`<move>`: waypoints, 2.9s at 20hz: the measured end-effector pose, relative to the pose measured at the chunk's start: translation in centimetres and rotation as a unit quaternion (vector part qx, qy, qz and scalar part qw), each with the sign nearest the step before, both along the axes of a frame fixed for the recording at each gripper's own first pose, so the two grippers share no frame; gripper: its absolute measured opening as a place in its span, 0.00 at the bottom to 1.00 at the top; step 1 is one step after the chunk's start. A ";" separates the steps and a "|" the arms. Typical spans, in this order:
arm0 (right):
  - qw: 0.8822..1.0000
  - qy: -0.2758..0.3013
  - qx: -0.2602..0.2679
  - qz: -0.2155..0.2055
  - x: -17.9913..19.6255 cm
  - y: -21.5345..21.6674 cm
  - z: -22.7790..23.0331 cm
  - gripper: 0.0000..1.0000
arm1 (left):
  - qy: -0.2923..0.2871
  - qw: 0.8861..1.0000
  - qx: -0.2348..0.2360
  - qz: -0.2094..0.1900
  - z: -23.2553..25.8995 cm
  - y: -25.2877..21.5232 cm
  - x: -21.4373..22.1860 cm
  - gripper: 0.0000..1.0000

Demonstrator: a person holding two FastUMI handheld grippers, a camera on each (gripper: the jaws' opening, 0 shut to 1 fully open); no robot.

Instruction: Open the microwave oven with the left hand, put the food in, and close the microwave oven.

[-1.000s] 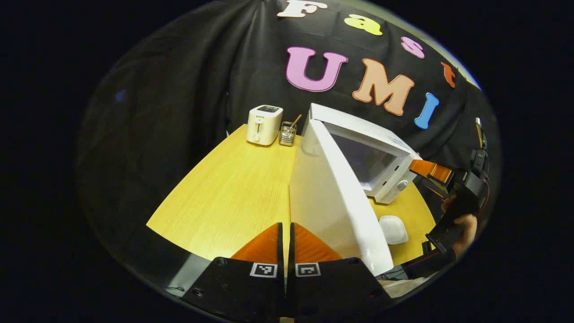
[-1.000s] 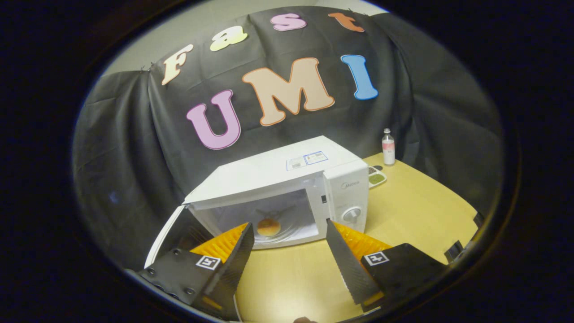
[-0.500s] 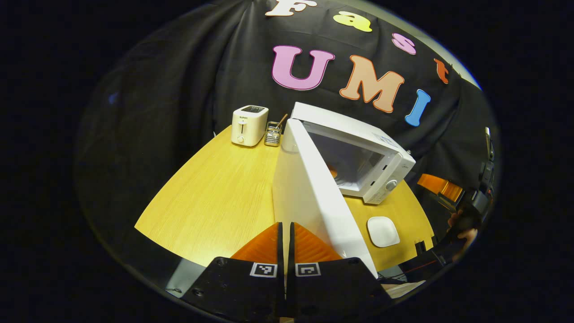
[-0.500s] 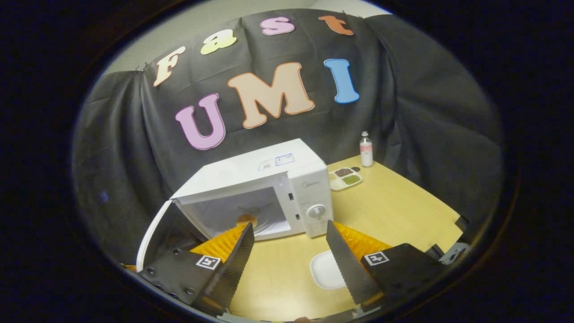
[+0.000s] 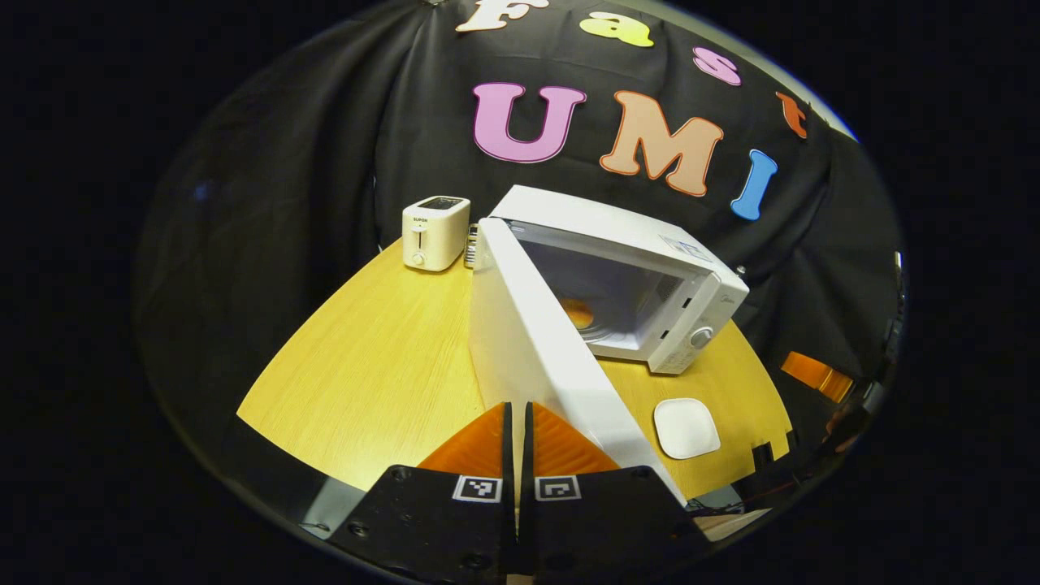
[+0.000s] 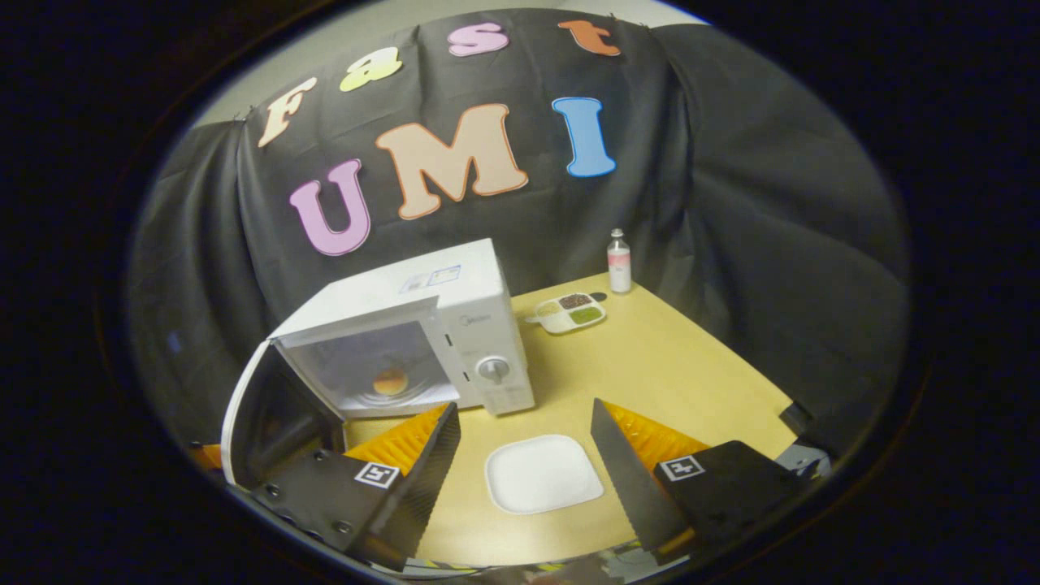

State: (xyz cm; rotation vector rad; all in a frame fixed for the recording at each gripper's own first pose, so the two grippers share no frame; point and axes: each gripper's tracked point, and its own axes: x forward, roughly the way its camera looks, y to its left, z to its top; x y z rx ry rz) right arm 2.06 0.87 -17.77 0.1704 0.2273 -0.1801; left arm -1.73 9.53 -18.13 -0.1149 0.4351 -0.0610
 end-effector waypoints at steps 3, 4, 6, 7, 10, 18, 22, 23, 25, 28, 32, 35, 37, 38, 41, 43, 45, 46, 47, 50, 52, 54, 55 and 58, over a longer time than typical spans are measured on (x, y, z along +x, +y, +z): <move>1.000 -0.001 -0.004 0.008 -0.1 -2.0 0.2 1.00 | -0.012 1.000 0.012 -0.001 0.7 -1.9 0.7 0.01; 1.000 -0.002 -0.008 0.009 0.0 -2.8 0.3 1.00 | -0.015 1.000 0.016 -0.003 0.8 -2.6 0.9 0.01; 1.000 -0.004 -0.012 0.013 0.1 -3.9 0.5 1.00 | -0.021 0.999 0.025 -0.004 1.0 -3.9 1.4 0.01; 1.000 -0.006 -0.014 0.015 0.1 -4.5 0.6 1.00 | -0.024 0.999 0.030 -0.005 1.1 -4.6 1.8 0.01; 0.999 -0.008 -0.017 0.028 0.2 -5.5 0.6 0.92 | -0.027 0.999 0.033 -0.006 1.0 -7.0 3.1 0.00; 0.997 -0.015 -0.033 0.066 0.3 -7.9 1.0 0.99 | -0.036 0.998 0.032 -0.037 0.9 -14.5 5.9 0.00; 0.997 -0.016 -0.029 0.068 0.2 -9.5 0.9 1.00 | -0.042 0.997 0.027 -0.054 1.2 -17.4 7.8 0.01; 0.997 -0.018 -0.030 0.069 0.1 -9.7 1.0 1.00 | -0.044 0.997 0.023 -0.055 1.2 -18.0 8.1 0.01; 0.997 -0.019 -0.034 0.073 0.2 -9.9 1.0 1.00 | -0.044 0.997 0.016 -0.057 1.1 -19.2 8.7 0.01; 0.996 -0.023 -0.033 0.077 0.4 -10.3 1.2 0.99 | -0.045 0.997 0.014 -0.059 1.1 -20.3 9.7 0.00; 0.997 -0.028 -0.024 0.068 0.7 -11.3 1.4 0.99 | -0.050 0.997 0.017 -0.061 1.3 -21.1 11.4 0.01; 0.997 -0.031 -0.024 0.060 0.8 -12.0 1.5 1.00 | -0.050 0.997 0.016 -0.061 1.5 -21.4 12.7 0.01; 0.997 -0.030 -0.026 0.060 1.0 -12.1 1.4 0.99 | -0.052 0.997 0.018 -0.061 1.6 -21.7 13.6 0.01; 0.997 -0.029 -0.028 0.060 0.9 -12.2 1.4 0.99 | -0.052 0.997 0.021 -0.062 1.8 -21.8 14.0 0.01; 0.997 -0.026 -0.031 0.059 1.2 -12.3 1.3 0.99 | -0.055 0.995 0.034 -0.069 2.2 -22.3 15.4 0.01; 0.998 -0.024 -0.031 0.056 1.5 -12.4 1.3 0.99 | -0.058 0.995 0.041 -0.072 2.4 -22.5 15.9 0.00; 0.998 -0.023 -0.029 0.051 1.6 -12.7 1.4 1.00 | -0.062 0.994 0.048 -0.074 2.6 -22.9 16.8 0.01; 0.998 -0.024 -0.027 0.049 1.7 -12.8 1.4 1.00 | -0.063 0.994 0.051 -0.075 2.7 -23.1 17.1 0.01; 0.998 -0.024 -0.026 0.045 1.9 -13.1 1.4 0.92 | -0.059 0.994 0.052 -0.071 2.5 -23.0 17.1 0.01; 0.999 -0.025 -0.019 0.034 2.7 -13.7 1.4 0.92 | -0.070 0.995 0.034 -0.063 2.9 -23.0 17.4 0.00; 0.999 -0.028 -0.018 0.026 3.0 -14.2 1.6 0.92 | -0.065 0.996 0.024 -0.061 2.9 -23.1 17.4 0.02; 0.999 -0.030 -0.016 0.025 3.3 -14.3 1.7 0.92 | -0.065 0.996 0.016 -0.059 2.9 -23.1 17.5 0.00; 0.999 -0.027 -0.016 0.028 3.4 -14.2 1.5 0.92 | -0.062 0.996 0.013 -0.058 2.6 -23.0 17.5 0.02; 0.999 -0.017 -0.024 0.041 3.8 -13.6 1.0 0.92 | -0.048 0.998 0.015 -0.038 2.2 -22.5 18.2 0.00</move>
